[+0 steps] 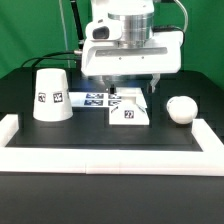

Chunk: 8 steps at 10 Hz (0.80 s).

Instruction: Assemble lamp

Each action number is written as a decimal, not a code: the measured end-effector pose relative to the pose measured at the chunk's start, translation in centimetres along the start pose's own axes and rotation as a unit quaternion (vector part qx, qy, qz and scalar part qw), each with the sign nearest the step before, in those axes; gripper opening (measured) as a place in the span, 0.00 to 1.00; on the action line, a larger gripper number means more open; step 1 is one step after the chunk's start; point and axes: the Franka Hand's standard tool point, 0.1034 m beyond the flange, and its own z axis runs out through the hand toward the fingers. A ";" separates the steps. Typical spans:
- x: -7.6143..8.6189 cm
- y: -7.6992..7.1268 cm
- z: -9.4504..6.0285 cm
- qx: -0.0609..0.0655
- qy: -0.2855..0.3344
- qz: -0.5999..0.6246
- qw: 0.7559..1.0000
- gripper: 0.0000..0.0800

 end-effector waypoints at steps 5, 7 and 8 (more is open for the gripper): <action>-0.2 0.1 0.9 -0.001 0.000 -0.004 1.000 0.87; -0.1 0.1 0.7 0.000 -0.002 -0.005 1.000 0.72; -0.1 0.1 0.7 0.000 -0.002 -0.005 1.000 0.67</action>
Offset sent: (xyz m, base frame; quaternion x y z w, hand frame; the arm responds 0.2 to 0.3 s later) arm -0.0073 -0.0088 -0.0080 -0.0188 0.0044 -0.0150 0.9997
